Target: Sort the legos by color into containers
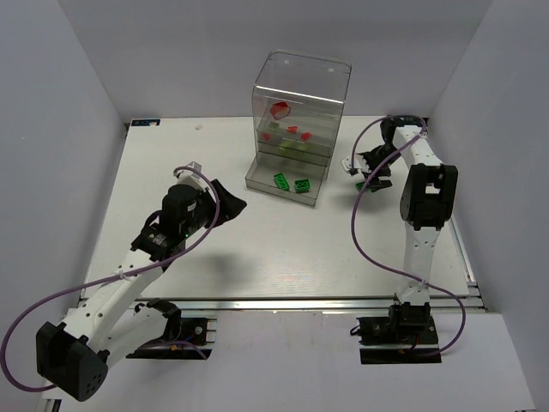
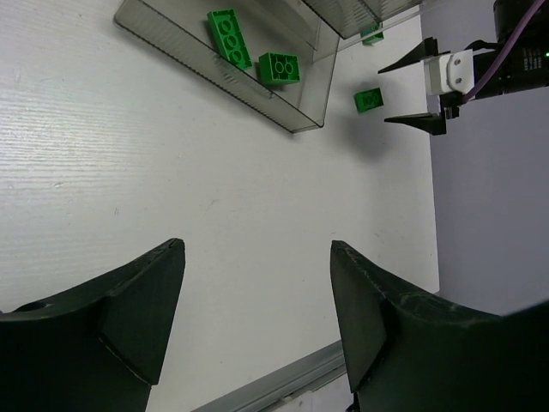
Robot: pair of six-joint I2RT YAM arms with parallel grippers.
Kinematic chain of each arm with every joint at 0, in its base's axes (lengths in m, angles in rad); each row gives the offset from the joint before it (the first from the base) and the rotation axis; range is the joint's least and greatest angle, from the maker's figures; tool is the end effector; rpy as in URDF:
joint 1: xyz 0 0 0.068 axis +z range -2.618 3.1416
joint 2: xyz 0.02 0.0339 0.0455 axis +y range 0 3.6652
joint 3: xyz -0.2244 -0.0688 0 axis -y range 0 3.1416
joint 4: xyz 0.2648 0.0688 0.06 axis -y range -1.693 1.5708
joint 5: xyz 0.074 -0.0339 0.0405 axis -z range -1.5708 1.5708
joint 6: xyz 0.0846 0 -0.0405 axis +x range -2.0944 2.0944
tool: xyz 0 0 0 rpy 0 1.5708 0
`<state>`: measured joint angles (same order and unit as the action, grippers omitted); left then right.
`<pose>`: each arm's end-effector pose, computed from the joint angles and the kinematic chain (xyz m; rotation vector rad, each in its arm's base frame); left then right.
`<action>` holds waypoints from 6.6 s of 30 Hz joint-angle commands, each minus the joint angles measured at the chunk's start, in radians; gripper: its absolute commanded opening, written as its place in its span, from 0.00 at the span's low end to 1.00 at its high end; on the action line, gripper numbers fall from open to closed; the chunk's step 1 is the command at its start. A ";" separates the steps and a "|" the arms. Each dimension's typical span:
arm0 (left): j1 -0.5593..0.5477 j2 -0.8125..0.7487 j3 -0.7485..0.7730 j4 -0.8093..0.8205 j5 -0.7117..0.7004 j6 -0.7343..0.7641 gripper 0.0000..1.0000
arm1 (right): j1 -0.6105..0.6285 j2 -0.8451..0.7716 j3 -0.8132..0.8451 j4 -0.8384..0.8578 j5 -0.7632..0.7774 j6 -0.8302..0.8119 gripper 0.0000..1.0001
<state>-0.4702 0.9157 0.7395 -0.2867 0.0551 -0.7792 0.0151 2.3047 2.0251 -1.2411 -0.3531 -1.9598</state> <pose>0.2620 -0.1384 0.2333 -0.2930 2.1180 -0.8212 0.4486 0.0360 0.1115 -2.3550 1.5392 0.2245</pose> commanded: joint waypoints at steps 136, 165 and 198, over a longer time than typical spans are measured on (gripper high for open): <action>0.005 -0.043 -0.244 0.178 0.029 -0.158 0.79 | -0.024 -0.631 -0.665 0.305 -0.368 0.681 0.00; -0.004 -0.089 -0.267 0.201 0.041 -0.195 0.79 | 0.465 -0.200 -0.061 0.562 0.046 1.294 0.65; -0.004 -0.117 -0.264 0.167 0.022 -0.200 0.79 | 0.631 -0.088 -0.330 1.025 0.695 1.136 0.00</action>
<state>-0.4706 0.8104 0.4717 -0.1215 0.0864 -0.9775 0.6537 2.2070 1.6836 -0.3527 0.1997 -0.8185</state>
